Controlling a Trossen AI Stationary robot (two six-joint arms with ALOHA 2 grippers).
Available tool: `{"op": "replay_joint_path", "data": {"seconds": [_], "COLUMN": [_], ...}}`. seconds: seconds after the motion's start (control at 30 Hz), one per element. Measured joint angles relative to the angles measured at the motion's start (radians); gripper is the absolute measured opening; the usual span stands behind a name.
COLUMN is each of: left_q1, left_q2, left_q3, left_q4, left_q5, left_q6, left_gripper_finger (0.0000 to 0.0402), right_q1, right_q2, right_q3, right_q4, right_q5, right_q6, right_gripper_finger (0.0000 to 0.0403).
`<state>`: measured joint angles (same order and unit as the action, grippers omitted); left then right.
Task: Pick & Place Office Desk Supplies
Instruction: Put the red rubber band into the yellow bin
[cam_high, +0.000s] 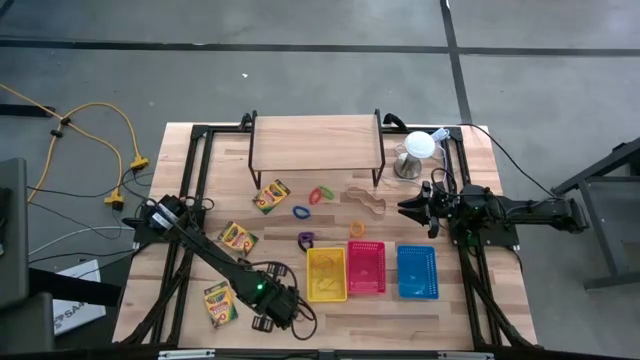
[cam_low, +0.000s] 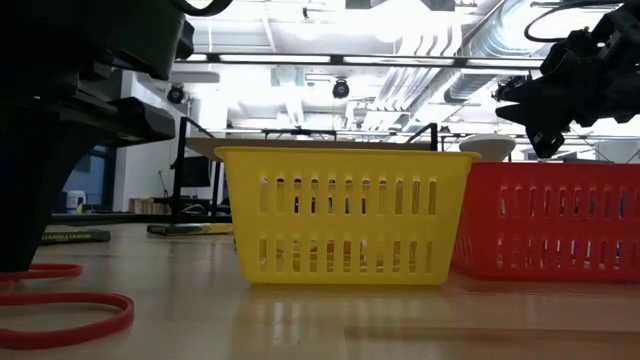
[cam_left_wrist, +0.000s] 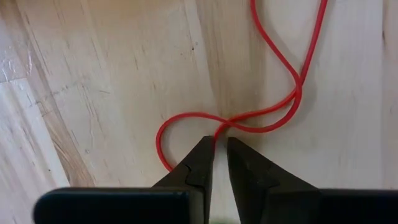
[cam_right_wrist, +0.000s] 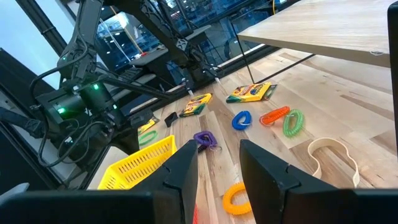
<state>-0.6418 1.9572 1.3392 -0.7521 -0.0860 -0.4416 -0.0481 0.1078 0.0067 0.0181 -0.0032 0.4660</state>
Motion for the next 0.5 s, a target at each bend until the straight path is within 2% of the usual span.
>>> {"op": "replay_joint_path", "data": {"seconds": [0.2,0.5], "left_q1": [0.0,0.0], "left_q2": [0.001,-0.001], "left_q3": [0.0,0.0], "left_q4": [0.0,0.0], "left_q5": [0.0,-0.001], "left_q6": [0.0,-0.003], "left_gripper_finger": [0.0004,0.0001], "right_q1": [0.0,0.0], "right_q2": [0.0,0.0], "right_q3": [0.0,0.0], "right_q4": [0.0,0.0], "right_q5": [0.0,0.0], "right_q6": [0.0,0.0], "right_gripper_finger": [0.0107,0.0107]}}
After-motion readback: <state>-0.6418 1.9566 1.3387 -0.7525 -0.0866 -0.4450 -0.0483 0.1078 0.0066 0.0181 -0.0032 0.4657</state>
